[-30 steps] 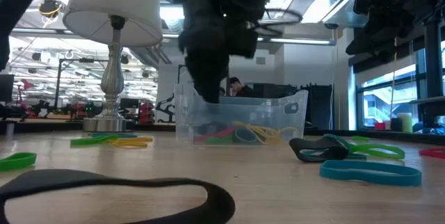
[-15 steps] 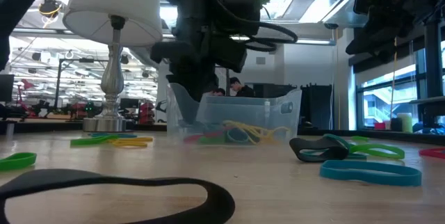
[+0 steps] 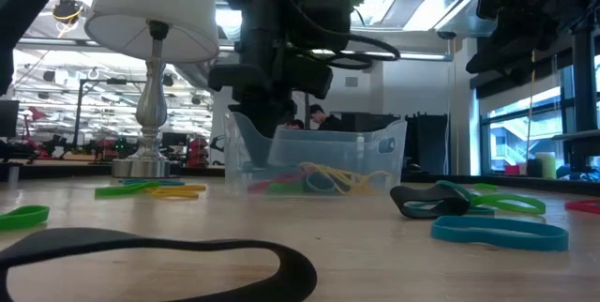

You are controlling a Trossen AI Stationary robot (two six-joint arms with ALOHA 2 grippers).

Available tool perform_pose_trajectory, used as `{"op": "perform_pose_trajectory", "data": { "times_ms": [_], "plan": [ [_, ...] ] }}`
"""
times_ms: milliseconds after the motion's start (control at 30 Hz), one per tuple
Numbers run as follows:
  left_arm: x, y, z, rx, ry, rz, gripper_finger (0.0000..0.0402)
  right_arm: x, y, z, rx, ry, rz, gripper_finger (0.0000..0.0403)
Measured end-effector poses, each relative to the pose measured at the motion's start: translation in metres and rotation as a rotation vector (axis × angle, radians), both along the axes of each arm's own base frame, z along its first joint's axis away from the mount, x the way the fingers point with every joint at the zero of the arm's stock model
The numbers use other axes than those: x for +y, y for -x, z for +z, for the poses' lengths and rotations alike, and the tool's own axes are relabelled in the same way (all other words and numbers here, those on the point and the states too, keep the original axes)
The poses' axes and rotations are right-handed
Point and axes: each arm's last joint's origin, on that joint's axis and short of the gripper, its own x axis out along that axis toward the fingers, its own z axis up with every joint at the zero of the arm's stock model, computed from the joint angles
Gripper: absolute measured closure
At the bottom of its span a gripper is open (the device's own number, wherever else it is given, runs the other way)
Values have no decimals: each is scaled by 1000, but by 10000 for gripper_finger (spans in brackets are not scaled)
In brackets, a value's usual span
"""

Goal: Pick and place rubber bands into bin
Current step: Put the blue rubber band into the transparent container, then put the green rubber band into the transparent container

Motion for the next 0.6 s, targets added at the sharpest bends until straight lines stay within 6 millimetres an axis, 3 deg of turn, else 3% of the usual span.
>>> {"op": "perform_pose_trajectory", "data": {
  "times_ms": [167,400,600],
  "plan": [
    [-5,-2,0,-19,3,8,387,0,0,0,0,3,2,386],
    [-4,-1,2,-23,4,44,334,0,0,0,1,10,6,386],
    [-4,1,24,-62,8,78,310,0,0,0,3,13,8,386]
  ]
}}
